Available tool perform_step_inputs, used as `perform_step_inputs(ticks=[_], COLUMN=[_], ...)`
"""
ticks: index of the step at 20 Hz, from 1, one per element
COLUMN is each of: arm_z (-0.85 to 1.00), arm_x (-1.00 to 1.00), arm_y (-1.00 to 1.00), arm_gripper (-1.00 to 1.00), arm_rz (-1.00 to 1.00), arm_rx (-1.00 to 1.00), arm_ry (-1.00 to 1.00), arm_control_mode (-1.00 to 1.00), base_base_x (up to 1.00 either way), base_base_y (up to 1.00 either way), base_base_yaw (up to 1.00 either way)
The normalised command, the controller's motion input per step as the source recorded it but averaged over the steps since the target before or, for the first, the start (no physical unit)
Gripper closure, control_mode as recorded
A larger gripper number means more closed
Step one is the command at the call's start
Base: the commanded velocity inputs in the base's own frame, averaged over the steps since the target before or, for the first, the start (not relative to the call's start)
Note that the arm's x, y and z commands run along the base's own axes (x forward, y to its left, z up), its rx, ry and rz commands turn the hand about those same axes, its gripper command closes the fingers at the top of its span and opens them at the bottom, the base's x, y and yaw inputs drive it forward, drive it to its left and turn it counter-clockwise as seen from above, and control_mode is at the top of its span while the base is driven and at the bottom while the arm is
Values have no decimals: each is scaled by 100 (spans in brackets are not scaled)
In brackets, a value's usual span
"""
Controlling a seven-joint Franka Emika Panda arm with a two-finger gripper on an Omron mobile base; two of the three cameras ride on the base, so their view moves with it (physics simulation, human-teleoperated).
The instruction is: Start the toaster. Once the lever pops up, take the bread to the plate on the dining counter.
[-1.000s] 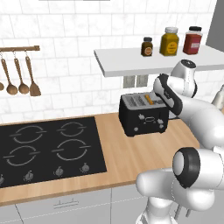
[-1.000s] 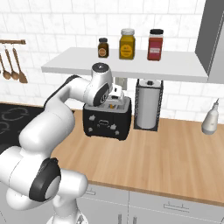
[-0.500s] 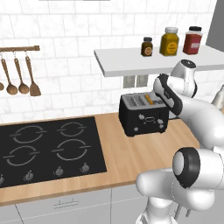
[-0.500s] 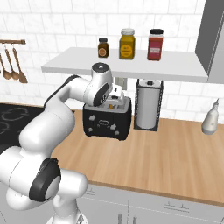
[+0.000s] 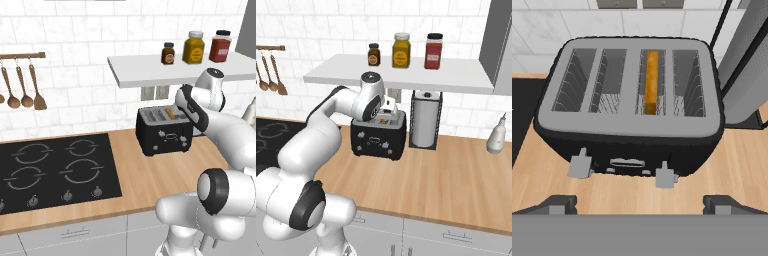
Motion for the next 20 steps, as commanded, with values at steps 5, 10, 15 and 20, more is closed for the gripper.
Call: perform_step_inputs(ticks=[5, 10, 15, 20], arm_z=[0, 0, 0, 0], arm_x=[0, 0, 0, 0], arm_y=[0, 0, 0, 0], arm_gripper=[-100, -100, -100, -100], arm_rz=[0, 0, 0, 0], arm_rx=[0, 0, 0, 0], arm_ry=[0, 0, 0, 0], arm_control_mode=[-100, -100, -100, -100], base_base_x=[0, 0, 0, 0], base_base_y=[0, 0, 0, 0], base_base_yaw=[0, 0, 0, 0])
